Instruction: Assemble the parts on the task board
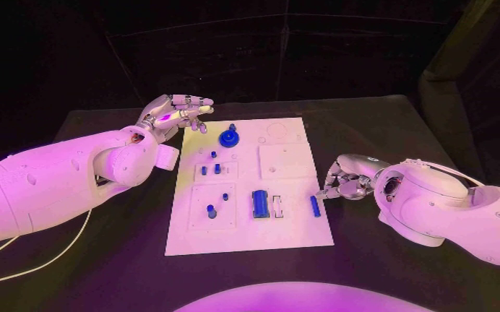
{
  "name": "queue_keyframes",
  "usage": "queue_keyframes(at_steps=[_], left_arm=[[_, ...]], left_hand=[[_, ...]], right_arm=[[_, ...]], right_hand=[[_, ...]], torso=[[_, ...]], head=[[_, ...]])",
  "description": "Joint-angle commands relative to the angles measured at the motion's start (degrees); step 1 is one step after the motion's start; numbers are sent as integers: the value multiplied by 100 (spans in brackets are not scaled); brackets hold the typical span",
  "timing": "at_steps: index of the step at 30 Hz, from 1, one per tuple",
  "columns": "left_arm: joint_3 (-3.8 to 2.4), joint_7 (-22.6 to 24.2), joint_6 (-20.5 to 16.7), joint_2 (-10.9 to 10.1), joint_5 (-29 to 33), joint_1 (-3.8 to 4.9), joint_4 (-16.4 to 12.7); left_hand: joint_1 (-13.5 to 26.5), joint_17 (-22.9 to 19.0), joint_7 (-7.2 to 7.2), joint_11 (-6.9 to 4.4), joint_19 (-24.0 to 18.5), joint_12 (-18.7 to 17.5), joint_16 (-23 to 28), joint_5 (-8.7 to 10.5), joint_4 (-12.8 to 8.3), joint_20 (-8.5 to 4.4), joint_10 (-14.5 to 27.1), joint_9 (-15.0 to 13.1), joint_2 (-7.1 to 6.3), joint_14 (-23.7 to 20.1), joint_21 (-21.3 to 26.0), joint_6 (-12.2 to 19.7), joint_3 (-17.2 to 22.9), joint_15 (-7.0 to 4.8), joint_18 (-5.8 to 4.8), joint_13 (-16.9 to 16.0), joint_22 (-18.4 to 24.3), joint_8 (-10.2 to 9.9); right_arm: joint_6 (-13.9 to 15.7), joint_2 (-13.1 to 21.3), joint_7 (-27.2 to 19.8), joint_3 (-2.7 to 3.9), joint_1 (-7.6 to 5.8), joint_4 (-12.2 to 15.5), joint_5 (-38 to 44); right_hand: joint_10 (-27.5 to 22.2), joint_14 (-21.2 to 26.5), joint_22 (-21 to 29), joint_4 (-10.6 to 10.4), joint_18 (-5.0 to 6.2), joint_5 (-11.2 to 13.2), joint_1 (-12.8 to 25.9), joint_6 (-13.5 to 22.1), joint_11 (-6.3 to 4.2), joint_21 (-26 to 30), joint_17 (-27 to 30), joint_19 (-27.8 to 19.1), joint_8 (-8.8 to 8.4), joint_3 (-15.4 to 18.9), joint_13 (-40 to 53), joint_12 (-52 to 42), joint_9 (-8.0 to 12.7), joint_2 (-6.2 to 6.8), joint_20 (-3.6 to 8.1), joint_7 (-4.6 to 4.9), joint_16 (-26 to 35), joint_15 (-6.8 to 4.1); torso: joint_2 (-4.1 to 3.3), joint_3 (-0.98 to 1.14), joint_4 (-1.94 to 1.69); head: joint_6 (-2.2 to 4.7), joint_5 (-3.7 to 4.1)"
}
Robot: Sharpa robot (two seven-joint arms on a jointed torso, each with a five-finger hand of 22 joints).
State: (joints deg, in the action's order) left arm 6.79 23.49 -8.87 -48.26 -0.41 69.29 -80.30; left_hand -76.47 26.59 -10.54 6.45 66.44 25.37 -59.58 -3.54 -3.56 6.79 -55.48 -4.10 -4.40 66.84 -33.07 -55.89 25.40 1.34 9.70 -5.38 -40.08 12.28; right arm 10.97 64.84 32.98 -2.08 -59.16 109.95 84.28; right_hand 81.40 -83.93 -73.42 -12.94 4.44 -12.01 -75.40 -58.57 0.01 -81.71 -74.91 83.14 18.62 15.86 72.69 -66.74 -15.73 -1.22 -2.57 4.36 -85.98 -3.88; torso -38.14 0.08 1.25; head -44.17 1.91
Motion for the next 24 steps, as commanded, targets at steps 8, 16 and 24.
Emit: queue_keyframes(at_steps=[8,16,24], left_arm=[[1,55,64,-5,11,4,-13],[3,49,69,-5,11,2,-1],[5,43,76,-9,11,1,5]], left_hand=[[12,-5,2,-1,-15,19,-6,-19,-33,24,51,5,18,-30,34,26,6,12,74,5,6,21],[12,-5,2,-1,-15,19,-6,-19,-33,24,51,5,18,-30,34,26,6,12,74,5,6,21],[12,-5,2,-1,-15,19,-6,-19,-33,24,51,5,18,-30,34,26,6,12,74,5,6,21]], right_arm=[[-215,-213,109,-4,63,-54,401],[-327,-344,138,-5,122,-88,457],[-540,-444,278,-7,166,-173,624]], right_hand=[[82,-465,-9,-4,-117,27,55,-18,2,-31,-771,39,-46,26,129,-165,-13,8,14,19,-40,2],[96,-467,-16,44,-117,21,-37,-98,-9,-36,-790,38,-42,32,192,-238,-50,19,17,3,-51,-3],[81,-467,-29,154,-119,44,-180,-135,-15,-42,-801,39,-61,44,215,-250,-87,72,21,-3,-56,-8]], torso=[[-1,-2,-2],[5,-7,-4],[3,-7,-6]], head=[[-24,-8],[-36,-11],[-40,-21]])
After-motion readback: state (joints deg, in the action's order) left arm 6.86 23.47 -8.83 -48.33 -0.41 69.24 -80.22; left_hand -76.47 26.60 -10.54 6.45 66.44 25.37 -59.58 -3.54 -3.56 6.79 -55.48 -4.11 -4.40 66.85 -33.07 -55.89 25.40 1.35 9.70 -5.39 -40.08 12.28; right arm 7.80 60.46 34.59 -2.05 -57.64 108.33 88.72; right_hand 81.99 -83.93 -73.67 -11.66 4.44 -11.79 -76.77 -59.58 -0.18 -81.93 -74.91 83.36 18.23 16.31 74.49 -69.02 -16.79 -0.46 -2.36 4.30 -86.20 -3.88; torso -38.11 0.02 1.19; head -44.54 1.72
